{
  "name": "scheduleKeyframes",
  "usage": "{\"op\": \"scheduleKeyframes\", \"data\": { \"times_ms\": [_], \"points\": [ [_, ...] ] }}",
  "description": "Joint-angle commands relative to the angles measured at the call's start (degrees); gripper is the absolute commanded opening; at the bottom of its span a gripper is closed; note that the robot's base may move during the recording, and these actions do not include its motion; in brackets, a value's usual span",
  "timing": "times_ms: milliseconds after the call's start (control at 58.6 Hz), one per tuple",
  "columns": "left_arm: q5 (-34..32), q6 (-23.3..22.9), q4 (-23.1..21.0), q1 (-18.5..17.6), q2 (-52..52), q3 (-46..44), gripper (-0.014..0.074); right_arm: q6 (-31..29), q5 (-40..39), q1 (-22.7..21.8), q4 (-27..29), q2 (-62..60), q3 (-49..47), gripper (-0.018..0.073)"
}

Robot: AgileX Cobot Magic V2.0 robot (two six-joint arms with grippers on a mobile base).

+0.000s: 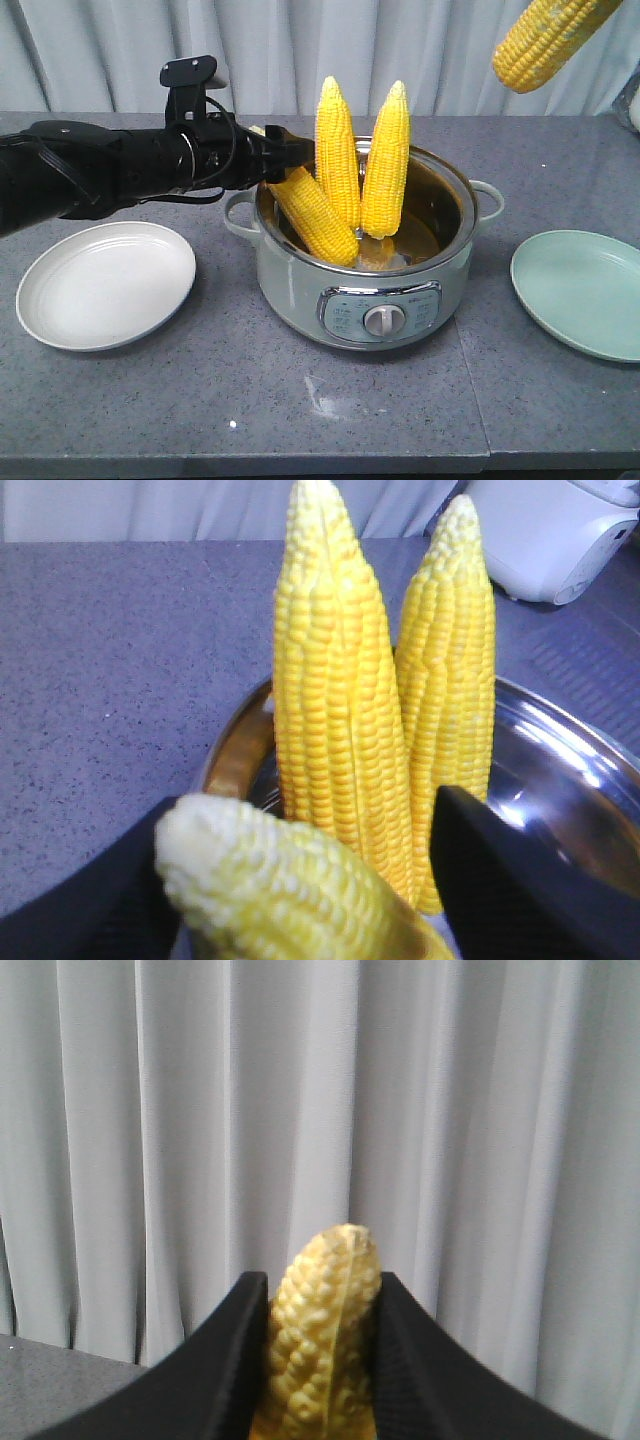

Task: Distribute corn equally
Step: 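Grasp one corn cob with each gripper and lift out of pot, then lower left cob onto white plate, right cob onto green plate, release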

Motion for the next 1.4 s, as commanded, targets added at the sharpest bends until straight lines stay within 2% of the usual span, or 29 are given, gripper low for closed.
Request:
{"op": "scheduleKeyframes", "data": {
  "times_ms": [0, 136, 188, 495, 563, 665, 750, 819, 938, 989, 1109, 1245, 1296, 1381],
  "points": [
    [0.1, -0.2, -2.7, -0.2, -2.9, -2.1, 0.0291, -0.5, -2.7, -0.4, 0.3, -0.8, -1.7, -0.0006],
    [0.1, -0.2, -3.0, -0.2, -3.8, -2.1, 0.0053, -0.5, -2.7, -0.4, 0.3, -0.8, -1.7, -0.0006],
    [0.1, -0.2, -3.0, -0.2, -4.5, -2.1, -0.0009, -0.5, -2.6, -0.4, 0.3, -0.8, -1.7, -0.0006],
    [2.6, -0.2, -2.6, -0.2, -15.5, -2.1, -0.0008, -0.5, -1.4, -0.4, 0.2, -0.8, -1.7, -0.0006],
    [5.2, -0.2, -1.0, -0.2, -19.3, -2.1, -0.0008, -0.3, -0.2, -0.4, -0.3, -0.8, -1.7, -0.0006],
    [7.9, -0.5, 3.9, 0.7, -25.8, -2.0, -0.0008, 2.7, 0.5, -0.4, -2.8, -1.0, -1.7, -0.0006],
    [7.7, -5.5, 7.3, 3.4, -30.8, -2.0, -0.0008, 7.0, 0.5, -2.9, -5.8, -1.6, -1.9, -0.0006],
    [5.8, -9.4, 7.3, 6.6, -33.4, -1.8, -0.0008, 10.5, 0.7, -6.8, -8.5, -1.7, -1.9, -0.0006],
    [2.3, -10.8, 7.3, 10.6, -35.5, 0.3, -0.0008, 17.5, 5.8, -16.4, -10.3, -0.9, -1.9, -0.0006],
    [0.6, -10.8, 7.3, 11.8, -35.8, 1.8, -0.0008, 20.1, 8.6, -19.2, -10.7, -0.4, -1.9, -0.0005],
    [-0.8, -10.7, 7.3, 15.0, -35.8, 8.1, -0.0008, 24.3, 13.3, -20.8, -15.7, 2.0, -1.9, -0.0005],
    [-1.7, -10.7, 7.3, 20.3, -35.8, 17.5, -0.0008, 32.8, 20.0, -23.6, -24.4, 5.9, -1.9, -0.0005],
    [-2.0, -10.8, 7.3, 21.8, -35.8, 19.8, -0.0008, 34.9, 22.0, -24.8, -25.9, 7.5, -1.9, -0.0005],
    [-3.6, -10.8, 7.3, 24.1, -35.8, 22.4, -0.0008, 34.6, 24.9, -25.5, -25.8, 10.4, -1.9, -0.0005]
  ]
}}
